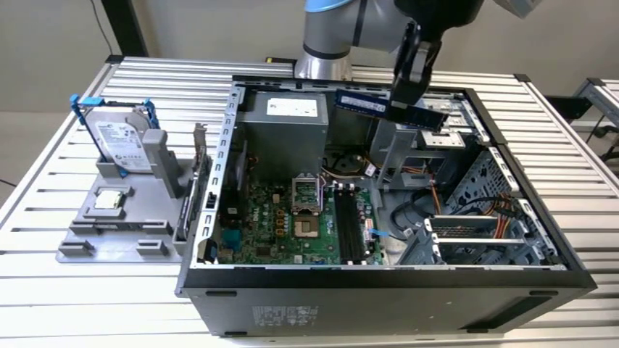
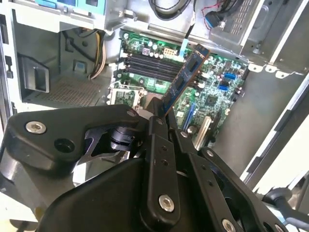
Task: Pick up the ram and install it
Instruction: 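Insert the ram into the slot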
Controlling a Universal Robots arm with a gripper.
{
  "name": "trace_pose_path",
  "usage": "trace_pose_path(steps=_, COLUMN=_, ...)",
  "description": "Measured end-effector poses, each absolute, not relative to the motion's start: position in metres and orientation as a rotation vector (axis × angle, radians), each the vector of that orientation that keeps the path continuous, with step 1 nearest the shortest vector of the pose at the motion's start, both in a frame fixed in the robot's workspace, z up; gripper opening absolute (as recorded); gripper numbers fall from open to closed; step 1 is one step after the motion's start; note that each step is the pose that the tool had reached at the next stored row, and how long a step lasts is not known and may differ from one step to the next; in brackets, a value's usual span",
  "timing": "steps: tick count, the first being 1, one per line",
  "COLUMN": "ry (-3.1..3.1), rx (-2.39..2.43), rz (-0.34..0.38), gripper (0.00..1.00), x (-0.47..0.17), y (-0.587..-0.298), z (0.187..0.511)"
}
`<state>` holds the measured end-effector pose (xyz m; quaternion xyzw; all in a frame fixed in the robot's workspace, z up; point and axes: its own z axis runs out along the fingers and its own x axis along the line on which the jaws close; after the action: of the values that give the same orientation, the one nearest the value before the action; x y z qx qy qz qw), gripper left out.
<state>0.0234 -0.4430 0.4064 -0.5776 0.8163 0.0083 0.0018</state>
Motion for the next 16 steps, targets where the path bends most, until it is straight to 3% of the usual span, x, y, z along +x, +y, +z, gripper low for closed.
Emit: trace_pose_path(steps=16, ry=2.63, rx=-1.71, rz=0.026, gripper=0.0, x=0.0233, y=-0.443, z=0.4064)
